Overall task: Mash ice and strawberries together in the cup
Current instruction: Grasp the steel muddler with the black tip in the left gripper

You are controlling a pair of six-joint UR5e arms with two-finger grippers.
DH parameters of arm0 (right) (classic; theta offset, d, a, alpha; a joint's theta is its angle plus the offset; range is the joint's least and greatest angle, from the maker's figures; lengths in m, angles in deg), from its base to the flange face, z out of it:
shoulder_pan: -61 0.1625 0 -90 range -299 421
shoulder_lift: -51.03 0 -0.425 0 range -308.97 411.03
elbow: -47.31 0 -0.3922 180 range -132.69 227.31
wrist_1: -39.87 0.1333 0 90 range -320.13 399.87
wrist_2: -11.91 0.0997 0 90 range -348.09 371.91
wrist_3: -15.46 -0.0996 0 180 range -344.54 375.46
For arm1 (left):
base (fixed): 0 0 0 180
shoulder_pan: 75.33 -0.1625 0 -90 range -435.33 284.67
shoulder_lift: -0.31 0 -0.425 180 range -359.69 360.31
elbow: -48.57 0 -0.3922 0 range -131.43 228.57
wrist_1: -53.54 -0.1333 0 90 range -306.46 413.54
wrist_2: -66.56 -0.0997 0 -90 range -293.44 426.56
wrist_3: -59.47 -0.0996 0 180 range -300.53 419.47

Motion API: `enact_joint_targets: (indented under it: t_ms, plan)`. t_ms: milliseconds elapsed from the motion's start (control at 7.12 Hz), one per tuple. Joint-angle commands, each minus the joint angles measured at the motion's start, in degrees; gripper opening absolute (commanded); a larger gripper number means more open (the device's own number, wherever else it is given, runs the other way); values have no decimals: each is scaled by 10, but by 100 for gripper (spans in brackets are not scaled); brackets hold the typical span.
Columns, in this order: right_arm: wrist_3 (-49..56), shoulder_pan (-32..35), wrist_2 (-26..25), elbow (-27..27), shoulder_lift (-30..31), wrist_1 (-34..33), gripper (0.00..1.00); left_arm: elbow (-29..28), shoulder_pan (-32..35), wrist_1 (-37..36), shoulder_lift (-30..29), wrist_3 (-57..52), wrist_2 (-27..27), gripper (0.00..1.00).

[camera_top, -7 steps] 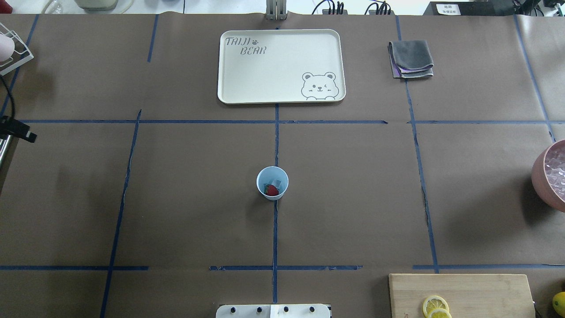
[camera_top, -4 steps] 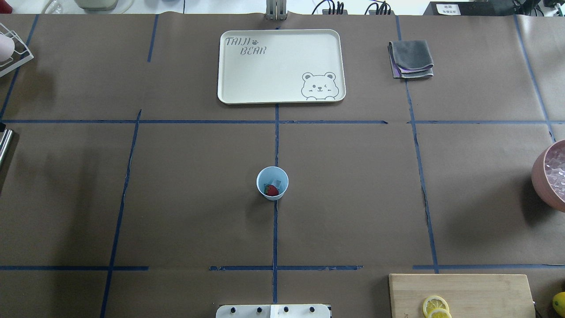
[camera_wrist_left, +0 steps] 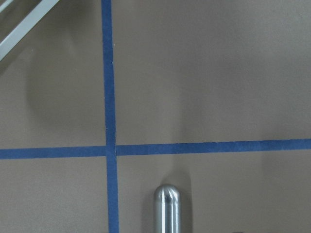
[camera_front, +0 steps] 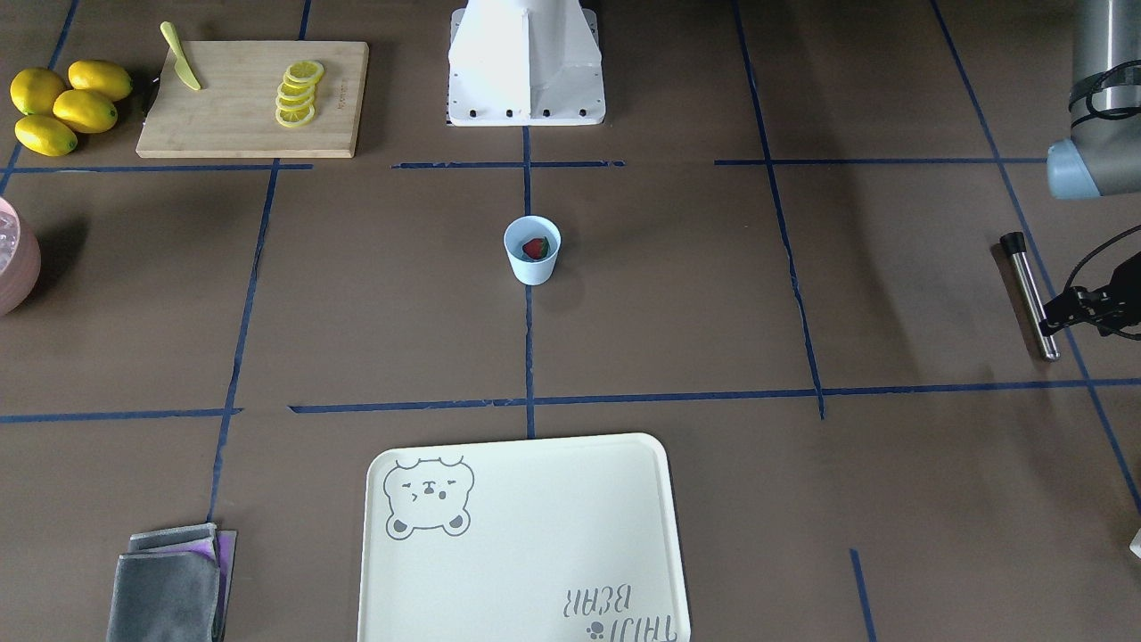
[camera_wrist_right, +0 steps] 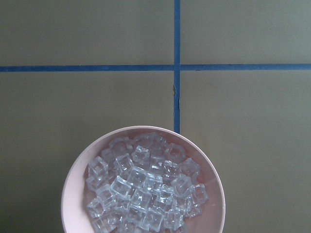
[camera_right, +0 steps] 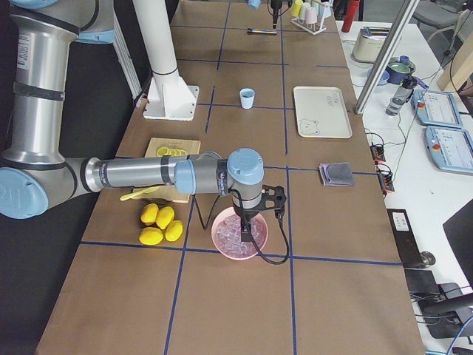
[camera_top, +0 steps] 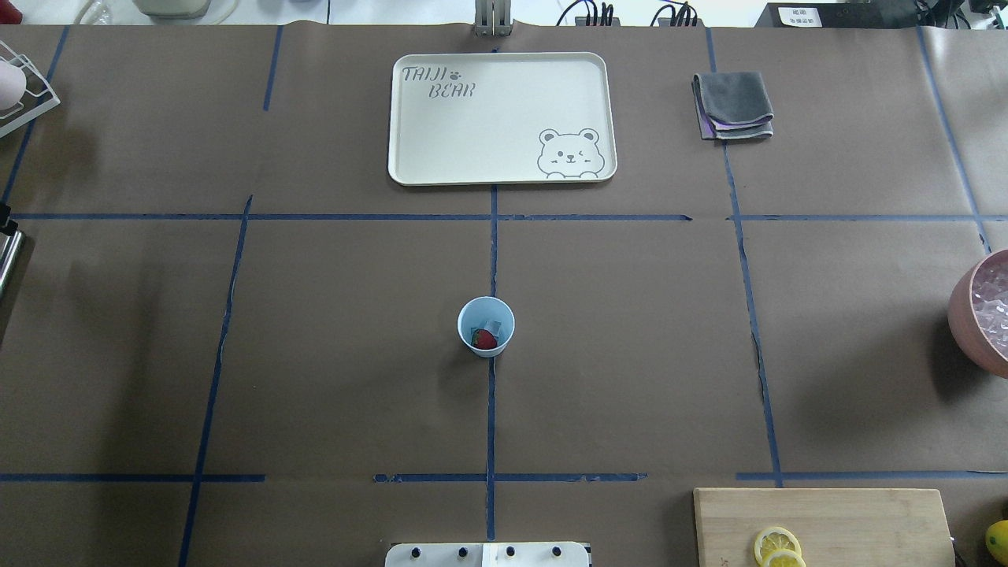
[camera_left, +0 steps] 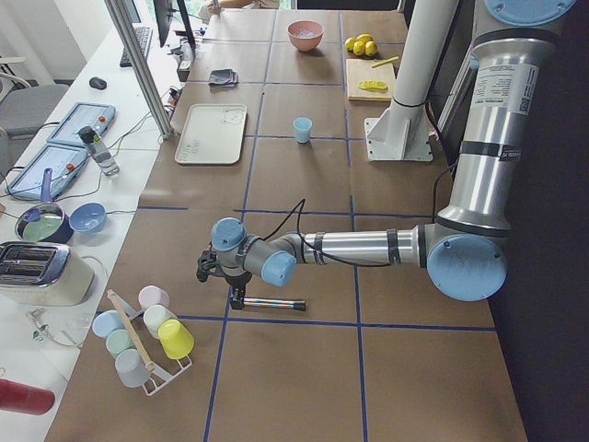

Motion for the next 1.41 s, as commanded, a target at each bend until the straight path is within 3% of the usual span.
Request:
enact_joint_targets:
  t_ms: [0,562,1265]
  plan:
    - [0,0,0,0,1,0,100,-7,-18,0,1,6,0,87]
    - [0,0,0,1,0,0,100,-25,-32,0,5,7,0,86]
    - [0,0,0,0,0,0,100,-29,-32,0,7,5,0,79]
